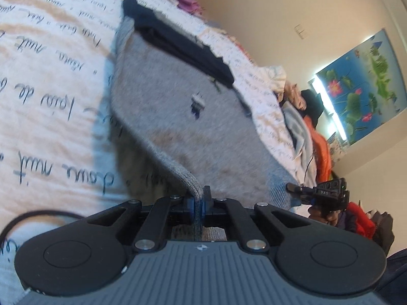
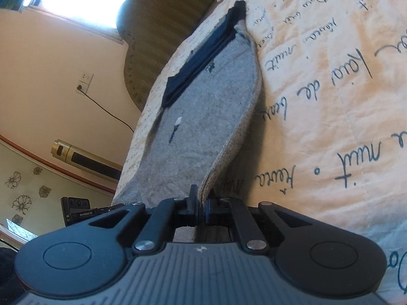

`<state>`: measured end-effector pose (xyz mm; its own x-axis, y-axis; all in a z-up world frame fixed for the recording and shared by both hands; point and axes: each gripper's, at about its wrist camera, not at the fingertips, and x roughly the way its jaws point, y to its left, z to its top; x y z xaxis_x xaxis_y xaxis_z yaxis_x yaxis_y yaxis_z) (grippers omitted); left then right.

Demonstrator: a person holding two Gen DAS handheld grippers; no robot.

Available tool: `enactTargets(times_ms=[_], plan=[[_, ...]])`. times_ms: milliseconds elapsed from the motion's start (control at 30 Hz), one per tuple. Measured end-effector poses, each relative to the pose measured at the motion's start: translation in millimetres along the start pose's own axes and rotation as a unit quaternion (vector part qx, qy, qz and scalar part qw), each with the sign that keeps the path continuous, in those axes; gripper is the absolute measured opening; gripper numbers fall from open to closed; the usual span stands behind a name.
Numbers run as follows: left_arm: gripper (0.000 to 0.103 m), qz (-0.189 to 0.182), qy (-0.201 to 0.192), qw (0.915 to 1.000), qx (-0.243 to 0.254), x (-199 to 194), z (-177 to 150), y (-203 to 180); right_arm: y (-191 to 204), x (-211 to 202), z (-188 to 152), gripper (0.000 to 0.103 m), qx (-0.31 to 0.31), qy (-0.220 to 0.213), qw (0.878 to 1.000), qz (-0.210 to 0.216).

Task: Fold small clothes
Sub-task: 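Lift the held hem and fold it over toward the collar with both tools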

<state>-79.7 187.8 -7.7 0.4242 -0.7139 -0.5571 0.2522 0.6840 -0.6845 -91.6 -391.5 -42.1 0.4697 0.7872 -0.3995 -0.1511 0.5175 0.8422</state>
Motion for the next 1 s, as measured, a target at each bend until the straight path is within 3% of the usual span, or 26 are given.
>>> enactTargets(times_ms=[233,367,500,633,733,800,833,867,900,933,1000], plan=[[0.004,-0.041,-0.093,0.9946,-0.022,-4,58,-10,20,0,56,0.004,-0.029,-0.091,0.994,0.054],[0.004,-0.067,-0.16,0.9824,-0.07,4,114,-4,21,24,112,0.004,-0.032,-0.138,0.987,0.072],[0.004,-0.063,-0.207,0.971,-0.101,22,182,6,11,59,179,0.004,-0.013,-0.168,0.983,0.076],[0.004,-0.019,-0.233,0.9668,-0.103,53,255,20,-3,101,251,0.004,0.011,-0.186,0.98,0.074],[0.004,0.015,-0.233,0.9661,-0.111,89,302,45,-26,142,302,0.005,0.04,-0.19,0.98,0.047],[0.017,0.04,-0.208,0.971,-0.111,120,327,67,-53,173,326,0.007,0.085,-0.186,0.978,0.034],[0.015,0.072,-0.198,0.9701,-0.121,132,334,77,-65,187,334,0.01,0.11,-0.185,0.977,0.007],[0.019,0.089,-0.184,0.9701,-0.131,142,339,85,-72,198,338,0.027,0.123,-0.179,0.976,-0.024],[0.019,0.083,-0.173,0.9732,-0.127,148,342,91,-76,207,340,0.041,0.12,-0.176,0.976,-0.053],[0.019,0.083,-0.174,0.9735,-0.123,149,341,92,-74,210,339,0.067,0.108,-0.183,0.974,-0.071],[0.028,0.088,-0.186,0.9729,-0.106,139,333,89,-66,206,329,0.073,0.071,-0.206,0.974,-0.067]])
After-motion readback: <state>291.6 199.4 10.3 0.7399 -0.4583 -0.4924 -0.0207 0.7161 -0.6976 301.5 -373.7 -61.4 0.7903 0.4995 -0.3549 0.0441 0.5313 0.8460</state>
